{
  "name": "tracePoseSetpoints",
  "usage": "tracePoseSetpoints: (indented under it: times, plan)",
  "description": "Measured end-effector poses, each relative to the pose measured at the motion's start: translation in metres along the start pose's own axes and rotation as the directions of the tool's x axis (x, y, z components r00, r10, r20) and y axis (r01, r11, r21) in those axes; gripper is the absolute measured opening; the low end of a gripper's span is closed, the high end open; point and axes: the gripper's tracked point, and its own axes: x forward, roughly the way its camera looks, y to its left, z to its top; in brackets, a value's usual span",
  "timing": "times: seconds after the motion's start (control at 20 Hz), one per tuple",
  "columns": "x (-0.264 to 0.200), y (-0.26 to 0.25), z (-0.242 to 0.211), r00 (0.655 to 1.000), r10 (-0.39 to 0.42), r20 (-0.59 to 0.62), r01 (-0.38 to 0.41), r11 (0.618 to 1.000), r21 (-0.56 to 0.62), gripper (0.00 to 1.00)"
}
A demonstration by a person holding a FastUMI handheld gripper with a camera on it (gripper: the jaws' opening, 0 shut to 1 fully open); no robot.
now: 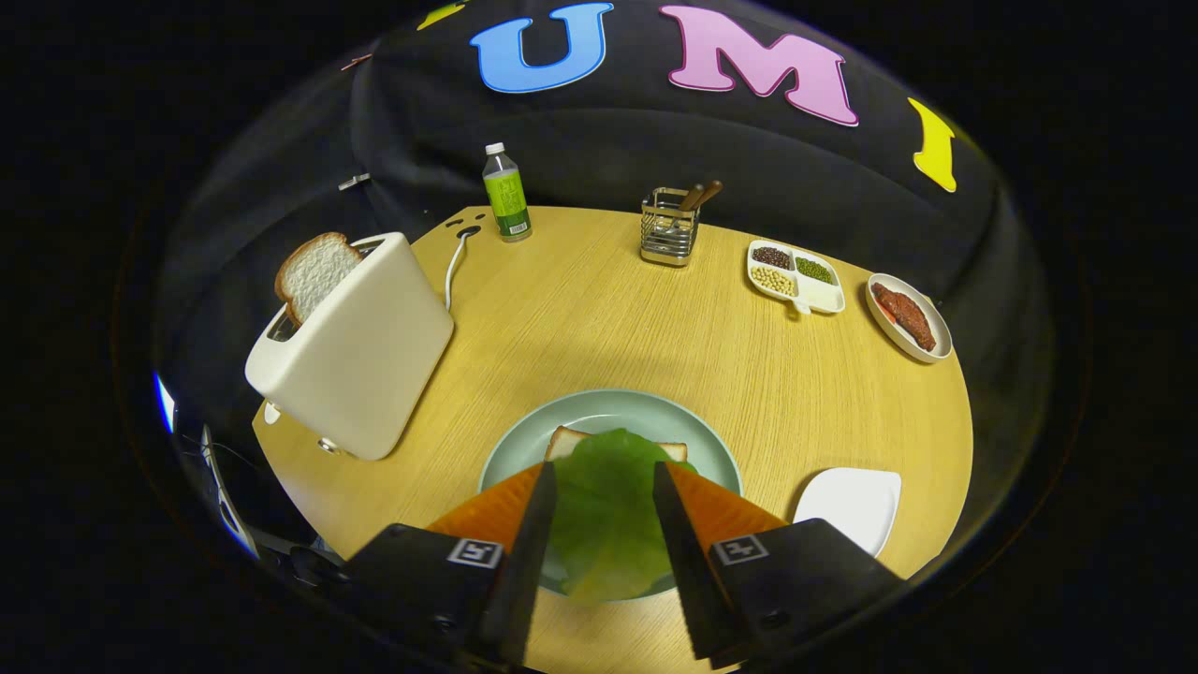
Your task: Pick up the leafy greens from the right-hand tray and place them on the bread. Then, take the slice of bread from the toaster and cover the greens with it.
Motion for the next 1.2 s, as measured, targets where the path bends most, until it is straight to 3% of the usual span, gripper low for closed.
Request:
tracePoseSetpoints:
  times: [0.15,0.4,0.65,0.95,1.2]
  plan:
    - [-0.005,0.0,0.007,1.0,-0.01,0.028,0.01,1.0,-0.011,1.0]
    - [-0.021,0.02,0.033,0.994,0.02,0.107,-0.016,0.999,-0.035,1.0]
    - [-0.047,0.07,0.075,0.973,0.11,0.204,-0.085,0.988,-0.126,1.0]
    - [-0.064,0.138,0.114,0.938,0.223,0.266,-0.156,0.955,-0.251,1.0]
    - [-0.058,0.195,0.124,0.924,0.292,0.247,-0.202,0.921,-0.334,1.0]
